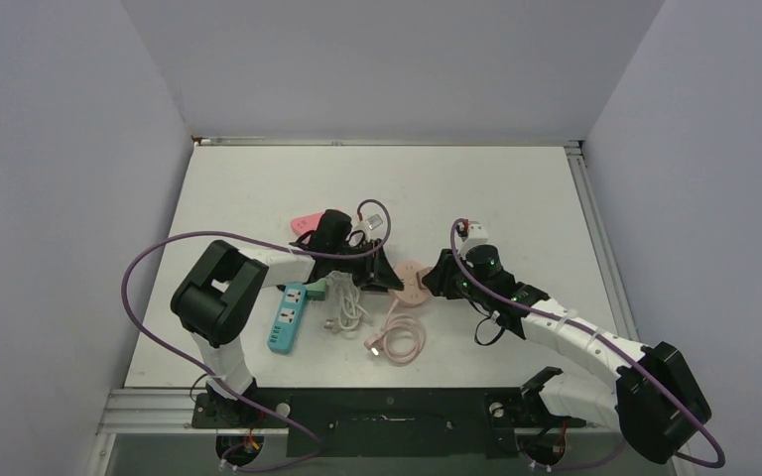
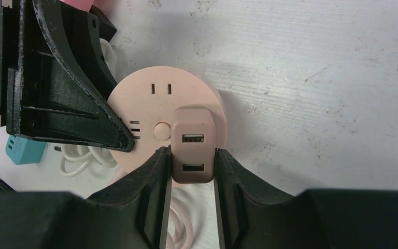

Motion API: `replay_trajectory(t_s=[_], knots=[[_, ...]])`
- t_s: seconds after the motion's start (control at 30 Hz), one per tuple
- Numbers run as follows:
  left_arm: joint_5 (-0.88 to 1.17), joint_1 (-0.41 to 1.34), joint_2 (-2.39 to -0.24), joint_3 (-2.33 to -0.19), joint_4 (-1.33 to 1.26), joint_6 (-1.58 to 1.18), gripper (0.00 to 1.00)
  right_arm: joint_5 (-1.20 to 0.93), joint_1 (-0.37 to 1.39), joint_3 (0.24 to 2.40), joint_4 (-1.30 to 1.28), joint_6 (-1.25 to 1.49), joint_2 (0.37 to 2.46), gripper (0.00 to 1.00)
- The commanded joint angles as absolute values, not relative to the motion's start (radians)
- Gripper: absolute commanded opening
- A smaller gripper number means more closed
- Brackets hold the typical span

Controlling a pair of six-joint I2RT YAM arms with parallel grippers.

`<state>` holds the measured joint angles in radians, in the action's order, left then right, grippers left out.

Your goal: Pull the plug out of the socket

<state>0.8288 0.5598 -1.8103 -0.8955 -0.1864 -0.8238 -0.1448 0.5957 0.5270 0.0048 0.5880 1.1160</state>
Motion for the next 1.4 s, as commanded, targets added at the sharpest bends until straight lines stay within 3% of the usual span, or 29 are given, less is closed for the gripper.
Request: replay_trajectory(t_s=[0.0, 0.67, 0.8, 1.1, 1.37], knots=[[0.830, 0.543, -1.792, -0.941, -0.146, -0.787, 0.00, -0.059, 0.602, 0.545, 0.049, 0.619, 1.076, 0.05], [0.773, 0.538, -1.798, -0.961, -0.058, -0.741, 0.00, 0.355, 0.921, 0.724, -0.129, 0.617, 1.221, 0.05], [0.770, 0.537, -1.795, -0.965, -0.047, -0.732, 0.00, 0.305, 0.894, 0.719, -0.107, 0.613, 1.194, 0.05], [0.796, 0.540, -1.777, -0.967, -0.066, -0.722, 0.00, -0.021, 0.676, 0.641, -0.016, 0.613, 1.135, 0.05], [0.820, 0.542, -1.767, -0.960, -0.098, -0.733, 0.00, -0.138, 0.581, 0.594, 0.037, 0.620, 1.147, 0.05]])
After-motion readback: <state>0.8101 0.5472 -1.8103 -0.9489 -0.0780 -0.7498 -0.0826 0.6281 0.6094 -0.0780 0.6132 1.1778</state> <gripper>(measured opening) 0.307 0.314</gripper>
